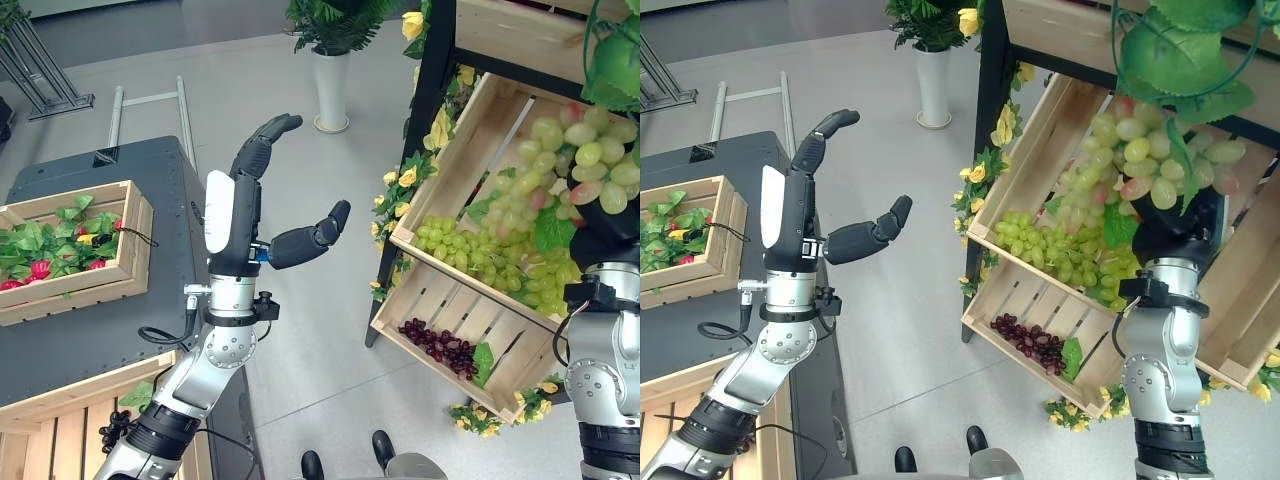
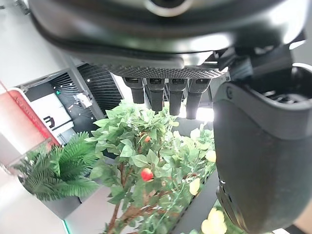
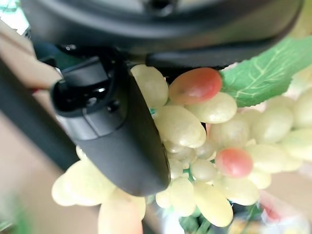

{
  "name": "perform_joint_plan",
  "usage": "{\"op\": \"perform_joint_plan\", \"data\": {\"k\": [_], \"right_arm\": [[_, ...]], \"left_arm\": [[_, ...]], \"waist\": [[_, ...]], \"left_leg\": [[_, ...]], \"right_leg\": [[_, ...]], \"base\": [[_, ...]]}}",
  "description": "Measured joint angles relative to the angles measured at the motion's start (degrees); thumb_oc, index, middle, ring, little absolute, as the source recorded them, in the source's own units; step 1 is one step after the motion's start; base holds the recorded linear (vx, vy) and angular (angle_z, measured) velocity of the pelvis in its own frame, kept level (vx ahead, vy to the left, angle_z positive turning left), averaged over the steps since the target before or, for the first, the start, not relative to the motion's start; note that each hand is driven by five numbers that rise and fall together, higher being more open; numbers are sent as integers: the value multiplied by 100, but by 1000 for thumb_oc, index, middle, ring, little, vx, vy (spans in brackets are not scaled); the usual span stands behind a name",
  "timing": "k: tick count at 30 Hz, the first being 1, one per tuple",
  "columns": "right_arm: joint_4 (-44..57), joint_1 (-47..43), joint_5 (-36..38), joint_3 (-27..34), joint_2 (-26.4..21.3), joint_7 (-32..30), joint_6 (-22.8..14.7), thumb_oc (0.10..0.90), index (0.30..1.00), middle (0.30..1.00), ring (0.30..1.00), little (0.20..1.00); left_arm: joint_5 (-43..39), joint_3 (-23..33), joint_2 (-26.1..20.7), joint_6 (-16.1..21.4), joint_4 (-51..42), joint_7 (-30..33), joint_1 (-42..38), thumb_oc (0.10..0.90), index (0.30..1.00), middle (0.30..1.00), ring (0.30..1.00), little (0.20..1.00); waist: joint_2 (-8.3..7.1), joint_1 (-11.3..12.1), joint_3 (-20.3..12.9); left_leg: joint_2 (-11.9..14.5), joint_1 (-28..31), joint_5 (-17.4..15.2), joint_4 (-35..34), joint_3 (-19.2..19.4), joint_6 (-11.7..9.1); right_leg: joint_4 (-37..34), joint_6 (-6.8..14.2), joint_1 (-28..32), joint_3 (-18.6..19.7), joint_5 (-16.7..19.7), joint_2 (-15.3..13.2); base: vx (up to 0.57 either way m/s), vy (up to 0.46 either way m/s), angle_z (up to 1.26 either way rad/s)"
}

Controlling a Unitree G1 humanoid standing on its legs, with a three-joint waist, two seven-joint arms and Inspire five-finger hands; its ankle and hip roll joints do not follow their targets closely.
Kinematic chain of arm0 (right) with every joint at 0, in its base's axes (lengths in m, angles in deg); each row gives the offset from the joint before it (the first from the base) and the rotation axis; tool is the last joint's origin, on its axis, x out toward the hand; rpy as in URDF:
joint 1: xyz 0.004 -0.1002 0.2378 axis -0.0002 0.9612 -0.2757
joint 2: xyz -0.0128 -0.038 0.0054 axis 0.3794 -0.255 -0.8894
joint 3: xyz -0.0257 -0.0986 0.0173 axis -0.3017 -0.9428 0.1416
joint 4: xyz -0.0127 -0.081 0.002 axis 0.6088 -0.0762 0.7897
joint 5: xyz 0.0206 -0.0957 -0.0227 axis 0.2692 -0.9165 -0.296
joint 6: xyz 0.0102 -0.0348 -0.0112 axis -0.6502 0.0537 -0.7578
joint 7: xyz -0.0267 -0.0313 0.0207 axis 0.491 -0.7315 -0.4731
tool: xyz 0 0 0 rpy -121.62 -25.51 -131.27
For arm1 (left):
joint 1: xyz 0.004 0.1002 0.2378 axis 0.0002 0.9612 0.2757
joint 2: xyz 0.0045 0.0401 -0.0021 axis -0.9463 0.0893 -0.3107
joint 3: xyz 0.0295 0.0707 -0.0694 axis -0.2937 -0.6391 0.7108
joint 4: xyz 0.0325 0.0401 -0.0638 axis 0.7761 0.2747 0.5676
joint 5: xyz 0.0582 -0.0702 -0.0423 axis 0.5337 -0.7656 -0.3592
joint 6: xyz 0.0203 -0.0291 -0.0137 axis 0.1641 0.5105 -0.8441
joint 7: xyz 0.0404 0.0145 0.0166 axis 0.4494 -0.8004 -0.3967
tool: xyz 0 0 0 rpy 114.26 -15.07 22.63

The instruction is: Pick up the fruits from the basket on one side to the basket on the other side

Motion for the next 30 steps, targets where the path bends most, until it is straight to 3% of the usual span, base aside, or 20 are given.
{"op": "perform_joint_plan", "data": {"k": [7, 14, 24, 25, 26, 30], "right_arm": [[-607, 15, -259, 0, -3, -8, -87, 400, 300, 300, 300, 300], [-1249, -45, -739, -5, -151, -179, -114, 400, 300, 300, 300, 300], [-2642, -639, -2033, -349, -909, -549, 204, 400, 300, 300, 300, 300], [-2879, -787, -2031, -459, -1042, -596, 308, 535, 502, 502, 502, 502], [-3059, -954, -2031, -522, -1164, -596, 493, 800, 900, 900, 900, 900], [-3486, -1351, -2045, -793, -1574, -611, 967, 800, 900, 900, 900, 900]], "left_arm": [[227, -8, -338, -245, 664, 162, 0, 800, 900, 900, 900, 900], [203, -418, -550, -495, 1478, 86, 7, 800, 900, 900, 900, 900], [153, -1060, -565, -502, 1691, -95, 4, 800, 900, 900, 900, 900], [147, -1086, -567, -503, 1691, -97, 3, 800, 900, 900, 900, 900], [90, -1118, -580, -512, 1691, -113, -12, 800, 900, 900, 900, 900], [-23, -1145, -590, -559, 1688, -146, -96, 800, 900, 900, 900, 900]], "waist": [[-33, 26, -44], [-118, 91, -171], [-235, 95, -264], [-242, 97, -269], [-249, 96, -273], [-263, 136, -283]], "left_leg": [[-2, 4, 2, 0, -28, 1], [-8, 12, 2, 0, -64, 2], [-14, 16, 2, -34, -71, 1], [-16, 20, 2, -31, -73, 2], [-17, 22, 3, -34, -73, 3], [-15, 22, 4, -34, -81, 2]], "right_leg": [[-10, -9, 26, -23, 7, -7], [-14, -9, 50, -58, 6, -18], [-32, -7, 47, -70, 7, -26], [-32, -6, 59, -71, 9, -27], [-32, -3, 63, -71, 11, -28], [-33, -2, 69, -82, 13, -27]], "base": [[-2, -3, 1], [-12, -6, 2], [0, 0, 0], [0, 0, 0], [0, 0, 0], [0, 0, 0]]}}
